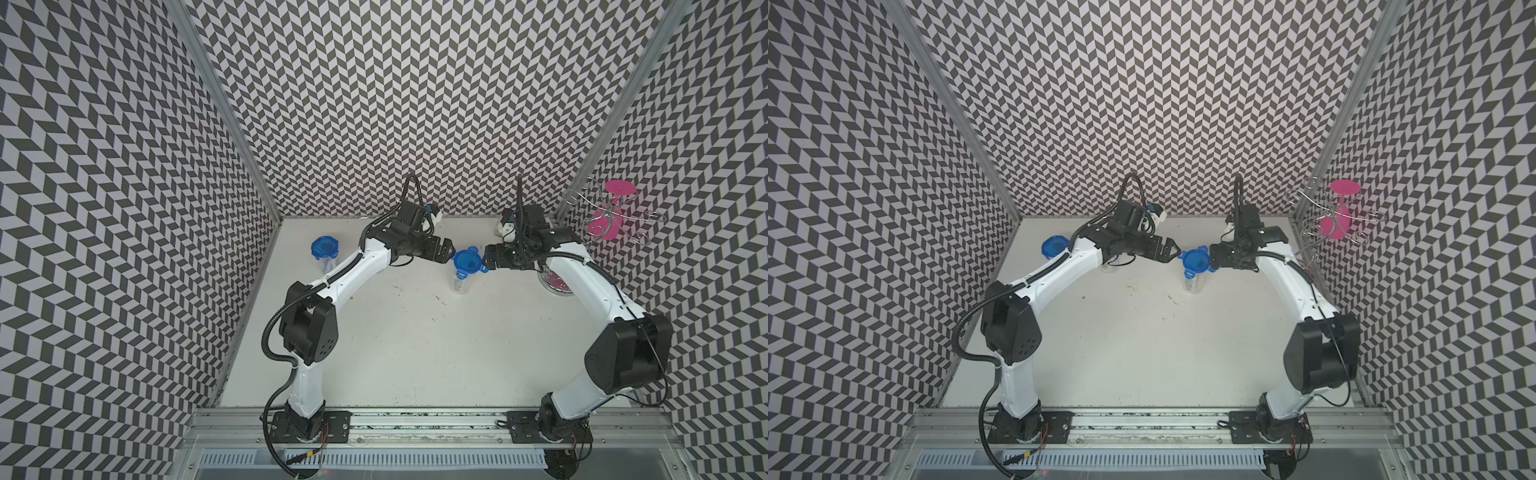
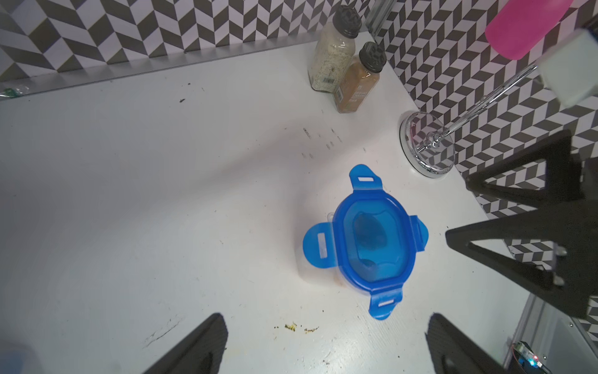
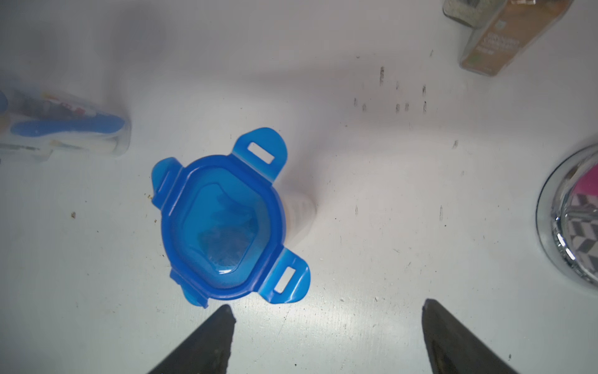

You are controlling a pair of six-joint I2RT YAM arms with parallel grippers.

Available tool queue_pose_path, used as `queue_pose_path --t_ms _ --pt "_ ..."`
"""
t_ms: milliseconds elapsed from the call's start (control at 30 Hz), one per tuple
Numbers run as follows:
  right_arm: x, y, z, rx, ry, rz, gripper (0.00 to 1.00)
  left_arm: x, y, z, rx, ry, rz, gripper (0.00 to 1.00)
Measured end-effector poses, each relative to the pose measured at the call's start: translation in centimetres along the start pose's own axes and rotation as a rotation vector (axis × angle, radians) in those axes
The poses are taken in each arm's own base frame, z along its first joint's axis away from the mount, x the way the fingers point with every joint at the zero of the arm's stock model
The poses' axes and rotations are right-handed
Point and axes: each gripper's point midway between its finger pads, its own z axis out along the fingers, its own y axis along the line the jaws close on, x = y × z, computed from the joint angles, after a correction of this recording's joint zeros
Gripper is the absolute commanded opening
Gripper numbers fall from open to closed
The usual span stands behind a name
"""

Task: Pack away toiletry kits
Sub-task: Close the fastener on the container.

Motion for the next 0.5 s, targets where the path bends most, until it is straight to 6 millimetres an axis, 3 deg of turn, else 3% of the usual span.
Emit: queue_pose_path --t_ms 133,333,500 --pt "0.1 0.6 0.8 -0.082 -0.004 0.034 0.79 -0.2 0.1 1.5 0.000 0.019 -0.012 0.97" --pt "-1.6 2.1 0.6 -0.197 -0.069 0.040 0.70 0.3 0.8 3.3 -0.008 0.050 -0.035 0.97" --pt "-1.8 2.0 1.1 -0.231 -0.067 0.055 0.62 0.1 0.8 4.2 -0.007 0.058 -0.038 0.96"
